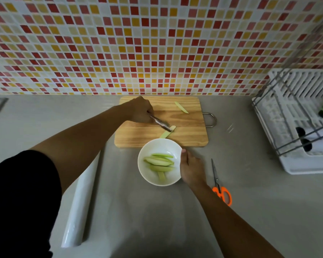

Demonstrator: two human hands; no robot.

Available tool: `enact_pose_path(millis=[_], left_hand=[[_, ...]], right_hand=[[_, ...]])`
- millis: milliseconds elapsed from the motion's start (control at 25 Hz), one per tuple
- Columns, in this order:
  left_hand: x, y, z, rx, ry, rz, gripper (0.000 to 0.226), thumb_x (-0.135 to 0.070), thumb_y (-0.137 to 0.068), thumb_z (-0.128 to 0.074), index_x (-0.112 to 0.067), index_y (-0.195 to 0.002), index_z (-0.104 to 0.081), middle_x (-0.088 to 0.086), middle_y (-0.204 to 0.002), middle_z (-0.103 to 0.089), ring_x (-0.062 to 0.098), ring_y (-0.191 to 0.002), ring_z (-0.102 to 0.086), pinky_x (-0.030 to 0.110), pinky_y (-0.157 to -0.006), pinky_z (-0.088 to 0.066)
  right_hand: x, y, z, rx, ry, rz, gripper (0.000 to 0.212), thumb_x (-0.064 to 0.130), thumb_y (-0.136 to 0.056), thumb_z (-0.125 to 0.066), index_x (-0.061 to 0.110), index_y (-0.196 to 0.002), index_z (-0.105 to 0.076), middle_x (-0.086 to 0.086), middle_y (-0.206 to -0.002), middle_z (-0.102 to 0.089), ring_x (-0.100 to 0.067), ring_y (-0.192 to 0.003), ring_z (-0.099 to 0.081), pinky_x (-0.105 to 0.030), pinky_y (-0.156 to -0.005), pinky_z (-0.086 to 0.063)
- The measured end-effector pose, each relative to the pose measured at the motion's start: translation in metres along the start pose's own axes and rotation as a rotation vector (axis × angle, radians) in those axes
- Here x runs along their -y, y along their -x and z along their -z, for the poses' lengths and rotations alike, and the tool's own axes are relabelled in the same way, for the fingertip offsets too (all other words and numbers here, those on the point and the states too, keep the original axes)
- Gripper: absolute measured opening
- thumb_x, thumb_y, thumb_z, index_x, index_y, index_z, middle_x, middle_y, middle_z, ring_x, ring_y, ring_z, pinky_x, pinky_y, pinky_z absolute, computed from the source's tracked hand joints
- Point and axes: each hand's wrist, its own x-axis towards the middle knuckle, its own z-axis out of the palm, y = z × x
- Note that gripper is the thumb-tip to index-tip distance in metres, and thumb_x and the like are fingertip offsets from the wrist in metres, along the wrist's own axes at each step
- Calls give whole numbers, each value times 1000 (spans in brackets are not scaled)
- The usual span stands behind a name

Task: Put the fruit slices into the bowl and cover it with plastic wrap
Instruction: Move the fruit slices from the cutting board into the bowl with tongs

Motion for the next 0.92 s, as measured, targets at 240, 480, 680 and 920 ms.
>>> enact_pose_path(millis=[240,480,680,920], left_hand=[[-15,0,-12,15,-211,-89,22,-29,-84,-59,-13,-95,-68,9,-88,-68,22,-80,-58,33,-68,-47],[-14,2,-5,-90,7,-54,25,-24,-86,-62,-12,-105,-72,7,-99,-72,21,-89,-61,26,-74,-45],[1,24,26,129,248,-140,17,-26,-81,-71,-24,-97,-77,-24,-78,-68,-9,-72,-58,6,-64,-38],[-16,44,-5,400,23,-169,20,-34,-78,-71,-27,-95,-76,-16,-87,-69,3,-89,-59,19,-77,-45]], right_hand=[[0,0,1,3,-15,26,46,34,-99,-25,7,-93,-61,-20,-89,-69,-38,-88,-60,-41,-76,-47],[0,0,0,0,-15,25,46,35,-99,-25,9,-95,-62,-17,-90,-70,-36,-88,-61,-34,-71,-41],[1,-1,1,12,-4,16,46,35,-99,-24,8,-97,-61,-18,-95,-69,-39,-93,-60,-40,-78,-45],[2,-1,3,29,-11,16,46,36,-98,-23,11,-95,-61,-16,-94,-69,-36,-92,-61,-39,-79,-45]])
